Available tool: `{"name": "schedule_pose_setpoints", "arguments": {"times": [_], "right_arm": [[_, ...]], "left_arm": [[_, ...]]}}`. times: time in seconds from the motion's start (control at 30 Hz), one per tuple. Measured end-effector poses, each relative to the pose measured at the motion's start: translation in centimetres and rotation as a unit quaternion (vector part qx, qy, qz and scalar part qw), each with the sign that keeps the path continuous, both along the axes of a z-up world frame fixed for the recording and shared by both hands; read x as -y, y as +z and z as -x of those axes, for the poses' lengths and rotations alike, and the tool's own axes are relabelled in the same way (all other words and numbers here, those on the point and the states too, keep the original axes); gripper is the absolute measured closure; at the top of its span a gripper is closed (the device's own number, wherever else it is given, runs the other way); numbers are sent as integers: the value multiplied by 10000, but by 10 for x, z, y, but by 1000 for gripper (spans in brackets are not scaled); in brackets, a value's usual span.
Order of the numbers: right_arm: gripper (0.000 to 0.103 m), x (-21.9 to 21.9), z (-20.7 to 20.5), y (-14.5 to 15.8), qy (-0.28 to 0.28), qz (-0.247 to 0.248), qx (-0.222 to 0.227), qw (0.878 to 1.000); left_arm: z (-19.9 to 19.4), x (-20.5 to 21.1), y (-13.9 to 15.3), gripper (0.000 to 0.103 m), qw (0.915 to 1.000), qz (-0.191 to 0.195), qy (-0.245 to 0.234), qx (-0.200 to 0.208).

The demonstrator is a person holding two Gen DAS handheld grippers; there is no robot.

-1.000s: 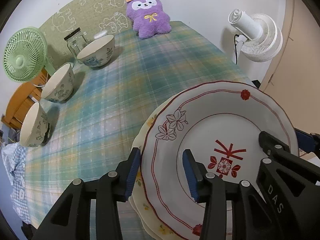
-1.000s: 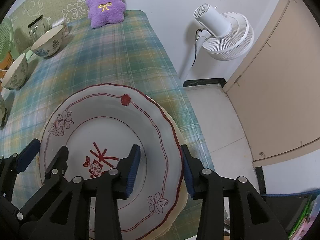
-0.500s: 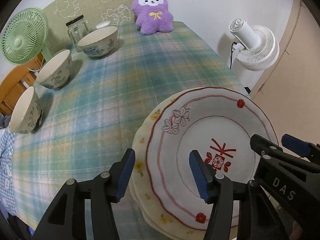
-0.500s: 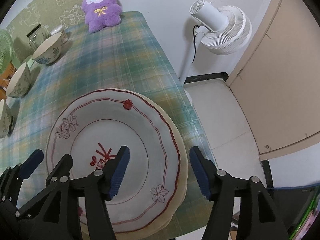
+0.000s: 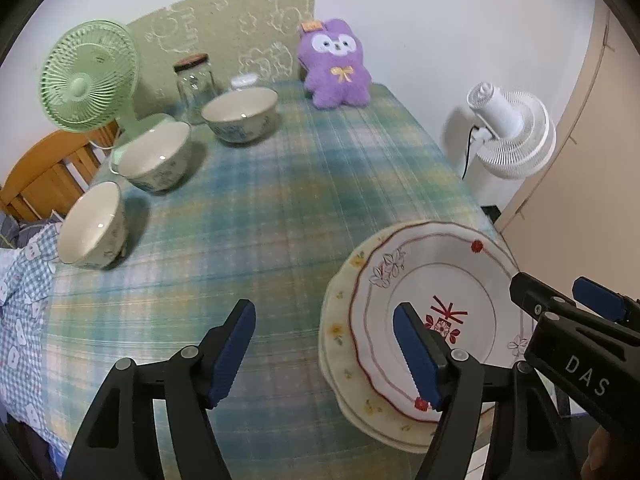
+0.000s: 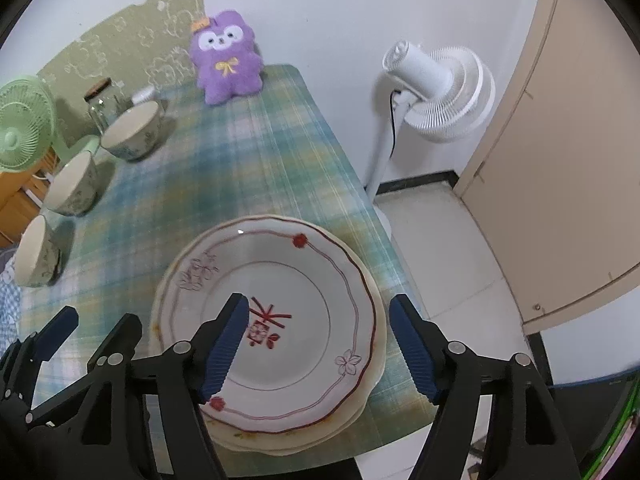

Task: Organize plates and bowls
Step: 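Lower the red-trimmed plate onto the flowered stack and open both grippers, then withdraw both grippers from the stack toward the plain grey plate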

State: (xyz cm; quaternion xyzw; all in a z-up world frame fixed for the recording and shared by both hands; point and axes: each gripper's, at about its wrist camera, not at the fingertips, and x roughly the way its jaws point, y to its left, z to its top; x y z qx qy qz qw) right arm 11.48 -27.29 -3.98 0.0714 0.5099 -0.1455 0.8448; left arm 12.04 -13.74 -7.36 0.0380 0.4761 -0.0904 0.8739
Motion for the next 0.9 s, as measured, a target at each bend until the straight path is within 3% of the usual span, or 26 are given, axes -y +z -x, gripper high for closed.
{"name": "schedule_pose_setpoints", "arguments": {"times": [0.3, 0.7, 0.9], "right_arm": [[27, -25, 6, 38, 402, 333, 334, 9981], [27, -37, 4, 79, 1039, -61, 1013, 9894], [27, -48, -3, 90, 1281, 80, 1242, 9839]], "left_arm": [[15, -22, 29, 27, 9995, 76, 256, 196], [24, -34, 71, 21, 9954, 181, 689, 638], [23, -42, 77, 17, 9920, 132, 948, 820]]}}
